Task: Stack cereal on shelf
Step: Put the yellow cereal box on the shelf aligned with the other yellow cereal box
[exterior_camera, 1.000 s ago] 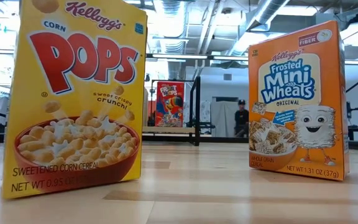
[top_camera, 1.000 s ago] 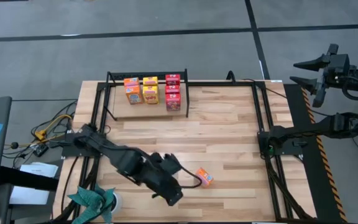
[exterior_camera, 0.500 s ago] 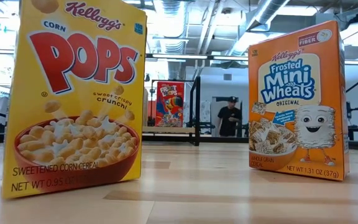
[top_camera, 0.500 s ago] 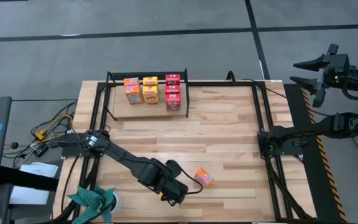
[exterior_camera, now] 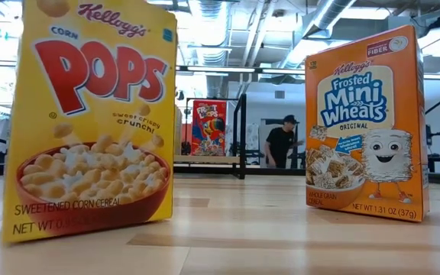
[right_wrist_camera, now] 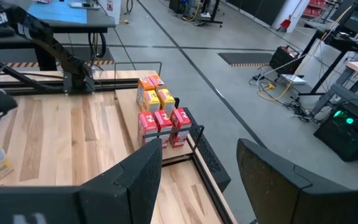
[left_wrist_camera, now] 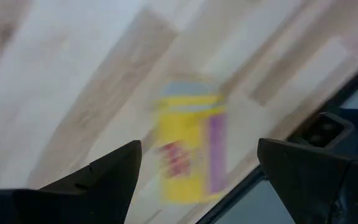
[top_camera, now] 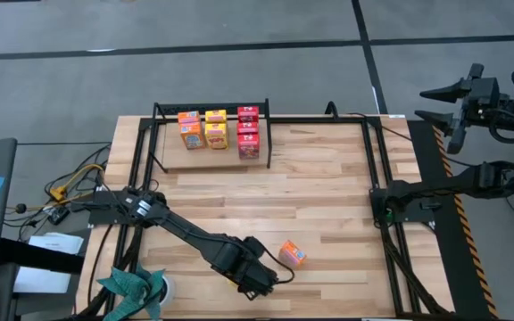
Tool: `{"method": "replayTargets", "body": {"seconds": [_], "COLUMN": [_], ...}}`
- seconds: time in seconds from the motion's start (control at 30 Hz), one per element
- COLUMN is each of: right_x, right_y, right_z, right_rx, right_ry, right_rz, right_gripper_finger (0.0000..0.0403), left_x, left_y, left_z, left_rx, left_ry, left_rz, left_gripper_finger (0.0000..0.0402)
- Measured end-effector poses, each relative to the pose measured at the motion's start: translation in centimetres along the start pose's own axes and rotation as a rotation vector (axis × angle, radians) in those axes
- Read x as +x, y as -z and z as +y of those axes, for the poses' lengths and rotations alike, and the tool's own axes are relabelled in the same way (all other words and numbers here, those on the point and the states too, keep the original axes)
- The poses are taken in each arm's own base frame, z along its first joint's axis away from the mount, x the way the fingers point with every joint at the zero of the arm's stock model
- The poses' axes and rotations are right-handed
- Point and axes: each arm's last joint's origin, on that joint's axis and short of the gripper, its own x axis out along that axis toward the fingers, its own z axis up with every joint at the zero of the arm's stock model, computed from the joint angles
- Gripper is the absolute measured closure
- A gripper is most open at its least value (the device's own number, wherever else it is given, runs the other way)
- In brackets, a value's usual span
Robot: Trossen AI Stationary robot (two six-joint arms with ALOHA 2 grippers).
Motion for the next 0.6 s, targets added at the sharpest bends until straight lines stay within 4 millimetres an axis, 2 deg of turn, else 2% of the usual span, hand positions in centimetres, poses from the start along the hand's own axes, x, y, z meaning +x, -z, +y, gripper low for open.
{"method": "replayTargets", "body": {"seconds": [0.1, 0.27, 0.4, 0.6], "right_x": [0.0, 0.0, 0.0, 0.0], "right_y": [0.0, 0.0, 0.0, 0.0], "right_z": [0.0, 0.0, 0.0, 0.0], "right_rx": [0.0, 0.001, 0.019, 0.026], "right_ry": [0.0, 0.0, 0.0, 0.0], "right_rz": [0.0, 0.0, 0.0, 0.0], "right_gripper_finger": [0.0171, 0.0171, 0.0171, 0.0171], "left_x": [-0.7, -0.8, -0.5, 0.5], "left_y": [0.1, 0.1, 0.0, 0.0], "left_z": [0.5, 0.5, 0.0, 0.1], "left_rx": [-0.015, -0.012, 0.012, 0.034], "left_ry": [-0.037, -0.032, 0.007, -0.025], "left_rz": [0.011, 0.01, 0.0, 0.017], "left_gripper_finger": [0.0091, 0.0091, 0.0091, 0.0091]}}
